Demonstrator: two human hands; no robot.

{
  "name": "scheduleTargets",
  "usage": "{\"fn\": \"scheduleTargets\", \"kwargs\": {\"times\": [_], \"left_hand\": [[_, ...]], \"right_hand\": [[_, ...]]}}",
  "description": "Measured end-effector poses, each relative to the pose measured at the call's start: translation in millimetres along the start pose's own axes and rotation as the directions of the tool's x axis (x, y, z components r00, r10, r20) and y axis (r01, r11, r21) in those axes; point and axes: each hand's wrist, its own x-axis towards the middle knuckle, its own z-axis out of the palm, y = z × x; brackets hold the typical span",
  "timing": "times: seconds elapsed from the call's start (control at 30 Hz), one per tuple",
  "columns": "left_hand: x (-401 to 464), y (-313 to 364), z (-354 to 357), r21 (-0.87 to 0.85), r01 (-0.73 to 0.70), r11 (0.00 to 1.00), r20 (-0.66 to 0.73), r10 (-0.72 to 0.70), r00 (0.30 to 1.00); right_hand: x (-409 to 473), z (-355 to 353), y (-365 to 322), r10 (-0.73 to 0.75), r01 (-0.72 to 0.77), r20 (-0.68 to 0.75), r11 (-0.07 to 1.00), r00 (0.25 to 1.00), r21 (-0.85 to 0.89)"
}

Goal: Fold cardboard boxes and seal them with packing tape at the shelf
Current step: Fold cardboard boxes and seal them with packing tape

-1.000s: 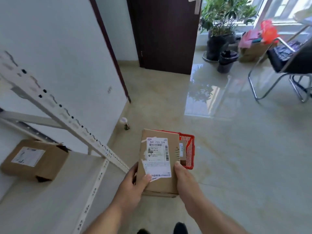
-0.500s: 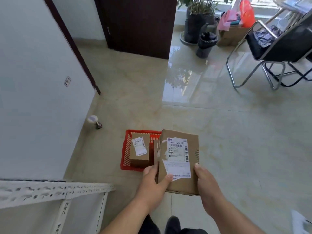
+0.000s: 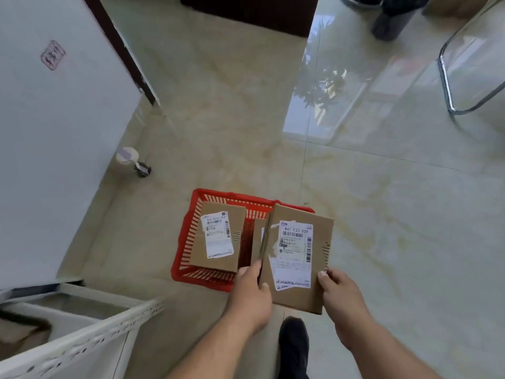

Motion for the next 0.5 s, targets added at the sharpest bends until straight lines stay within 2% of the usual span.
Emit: {"fn": "scheduleTargets", "kwargs": {"times": [0.2, 0.5], "left_hand": [[89, -38, 30, -0.01, 0.074, 0.997, -0.01, -0.074, 0.997], [132, -64, 40, -0.025, 0.147, 0.989, 0.005, -0.147, 0.989]], "right_hand": [[100, 37, 34, 0.003, -0.001, 0.058, 0.999, 0.998, -0.038], [145, 68, 57, 0.023, -0.013, 0.084, 0.994, 0.996, -0.11]]}}
